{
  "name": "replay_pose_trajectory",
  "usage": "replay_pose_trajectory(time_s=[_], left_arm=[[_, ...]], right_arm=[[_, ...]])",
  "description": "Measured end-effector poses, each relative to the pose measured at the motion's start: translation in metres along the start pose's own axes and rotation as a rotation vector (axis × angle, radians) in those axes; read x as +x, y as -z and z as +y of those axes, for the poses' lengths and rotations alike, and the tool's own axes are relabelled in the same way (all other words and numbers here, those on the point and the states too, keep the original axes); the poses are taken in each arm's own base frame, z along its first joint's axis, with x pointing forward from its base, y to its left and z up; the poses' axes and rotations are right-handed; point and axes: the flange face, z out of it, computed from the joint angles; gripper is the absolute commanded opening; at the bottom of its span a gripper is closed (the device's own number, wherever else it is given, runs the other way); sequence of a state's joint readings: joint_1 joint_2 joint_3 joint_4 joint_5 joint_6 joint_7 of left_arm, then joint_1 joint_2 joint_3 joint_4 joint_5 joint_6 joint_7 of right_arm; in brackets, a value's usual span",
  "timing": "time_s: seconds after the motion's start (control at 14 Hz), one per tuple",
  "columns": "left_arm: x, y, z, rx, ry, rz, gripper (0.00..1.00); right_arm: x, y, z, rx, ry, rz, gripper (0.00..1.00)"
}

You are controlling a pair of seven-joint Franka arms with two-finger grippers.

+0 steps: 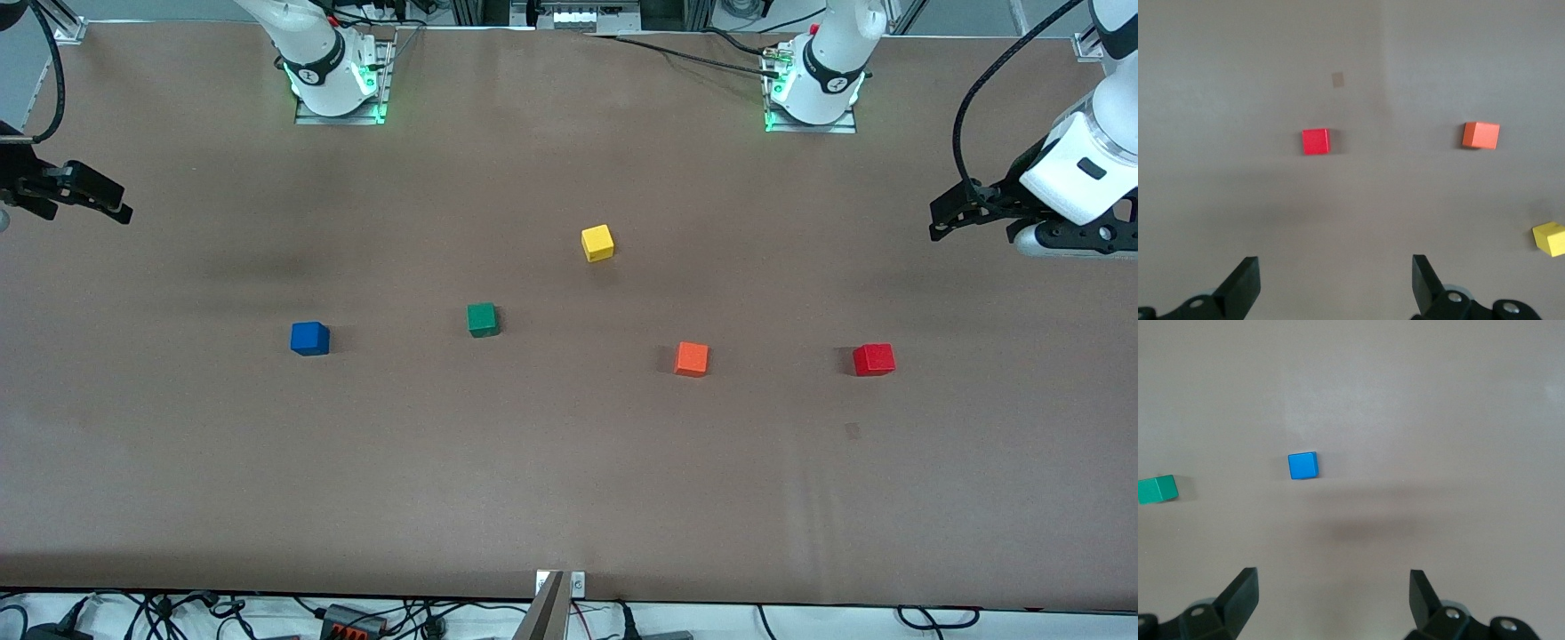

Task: Pass red block to right arm, stack on blue

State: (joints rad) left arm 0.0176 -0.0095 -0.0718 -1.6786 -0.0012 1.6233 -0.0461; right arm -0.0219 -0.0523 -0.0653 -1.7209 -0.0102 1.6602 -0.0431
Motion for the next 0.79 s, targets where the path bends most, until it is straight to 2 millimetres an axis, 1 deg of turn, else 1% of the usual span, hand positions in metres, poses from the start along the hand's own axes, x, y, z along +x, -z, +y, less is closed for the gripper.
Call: replay_pose_trajectory(time_s=[0.21, 0.36, 0.57, 0.71, 0.79], left_arm=[[-0.002, -0.019, -0.001, 0.003, 0.001, -0.097, 1.00], [0.001, -0.039, -0.003, 0.003, 0.002, -0.163, 1.00], [0.013, -0.079, -0.008, 0.000, -0.004, -0.242, 1.00], [0.028, -0.113, -0.012, -0.001, 0.003, -0.256, 1.00], [0.038, -0.133, -0.017, -0.004, 0.010, -0.242, 1.00]], right_arm=[[0.000, 0.000, 0.000, -0.001, 0.002, 0.000, 1.00], [0.000, 0.000, 0.000, -0.001, 0.002, 0.000, 1.00], [0.000, 0.000, 0.000, -0.001, 0.003, 0.001, 1.00], [0.000, 0.000, 0.000, -0.001, 0.004, 0.001, 1.00], [0.000, 0.001, 0.000, -0.001, 0.004, 0.001, 1.00]])
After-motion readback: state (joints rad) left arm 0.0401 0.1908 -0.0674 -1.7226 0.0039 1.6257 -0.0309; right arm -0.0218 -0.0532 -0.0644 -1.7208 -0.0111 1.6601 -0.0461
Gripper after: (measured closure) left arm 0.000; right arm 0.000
